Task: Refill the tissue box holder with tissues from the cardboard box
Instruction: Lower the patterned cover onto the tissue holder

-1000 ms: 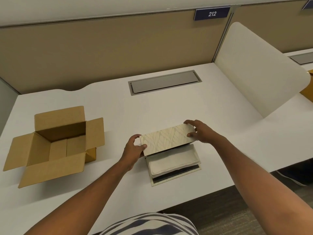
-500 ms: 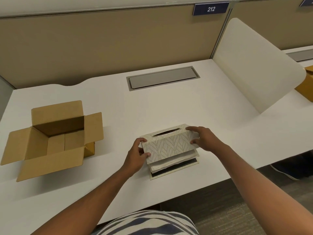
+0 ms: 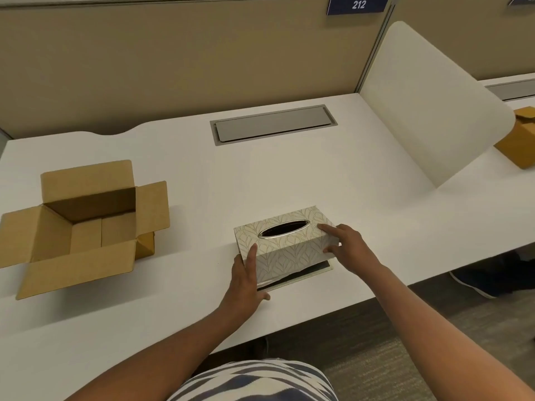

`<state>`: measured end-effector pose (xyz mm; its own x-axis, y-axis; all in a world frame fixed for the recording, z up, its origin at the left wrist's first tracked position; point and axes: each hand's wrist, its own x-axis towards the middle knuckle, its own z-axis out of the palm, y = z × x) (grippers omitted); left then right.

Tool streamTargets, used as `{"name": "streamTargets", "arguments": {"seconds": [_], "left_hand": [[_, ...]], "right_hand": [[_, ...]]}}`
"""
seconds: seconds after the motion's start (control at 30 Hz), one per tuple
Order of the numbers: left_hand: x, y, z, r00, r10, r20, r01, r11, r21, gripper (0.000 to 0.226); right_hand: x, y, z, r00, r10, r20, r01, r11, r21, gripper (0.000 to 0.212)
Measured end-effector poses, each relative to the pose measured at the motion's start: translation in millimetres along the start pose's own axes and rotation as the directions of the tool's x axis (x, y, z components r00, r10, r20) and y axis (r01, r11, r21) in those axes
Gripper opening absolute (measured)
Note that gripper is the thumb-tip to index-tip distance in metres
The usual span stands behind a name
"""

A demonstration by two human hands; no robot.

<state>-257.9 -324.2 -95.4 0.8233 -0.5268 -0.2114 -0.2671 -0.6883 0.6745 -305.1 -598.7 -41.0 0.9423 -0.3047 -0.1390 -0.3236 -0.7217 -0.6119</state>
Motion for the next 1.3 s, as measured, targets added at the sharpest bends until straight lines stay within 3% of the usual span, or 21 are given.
{"name": "streamTargets", "arguments": {"seconds": [0.23, 0.5, 0.7, 0.9, 1.0, 1.1, 1.23, 1.3], "left_hand": [[-4, -11, 9, 0.954, 0.225, -0.196, -0.182, 0.959, 0.218, 0.109], [-7, -8, 1, 0.945, 0.293, -0.143, -0.223, 0.902, 0.37, 0.103], [-12, -14, 4, 0.958, 0.265, -0.111, -0.24, 0.95, 0.202, 0.095], [-14, -24, 12, 0.964, 0.262, -0.042, -0.254, 0.957, 0.142, 0.089], [-16, -31, 16, 0.984, 0.177, 0.021, -0.178, 0.981, 0.071, 0.068], [-16, -38, 22, 0.971, 0.239, 0.008, -0.238, 0.962, 0.132, 0.057], [-23, -37, 21, 0.978, 0.2, 0.063, -0.206, 0.971, 0.124, 0.079], [-24, -35, 23, 0.981, 0.19, 0.052, -0.193, 0.977, 0.085, 0.076]], "right_hand": [[-11, 10, 11, 0.999, -0.01, -0.032, 0.009, 1.0, -0.024, 0.058], [-19, 17, 18, 0.999, -0.019, -0.034, 0.018, 0.999, -0.036, 0.055], [-27, 21, 25, 1.0, -0.01, -0.029, 0.009, 0.999, -0.035, 0.053], [-35, 28, 35, 0.999, 0.015, -0.04, -0.017, 0.999, -0.05, 0.055], [-44, 34, 42, 0.999, 0.04, -0.029, -0.041, 0.999, -0.029, 0.054], [-49, 36, 46, 0.999, 0.027, -0.046, -0.029, 0.998, -0.053, 0.054], [-50, 36, 48, 0.998, 0.024, -0.066, -0.029, 0.997, -0.072, 0.054], [-51, 35, 50, 0.997, 0.03, -0.072, -0.034, 0.998, -0.051, 0.053]]}}
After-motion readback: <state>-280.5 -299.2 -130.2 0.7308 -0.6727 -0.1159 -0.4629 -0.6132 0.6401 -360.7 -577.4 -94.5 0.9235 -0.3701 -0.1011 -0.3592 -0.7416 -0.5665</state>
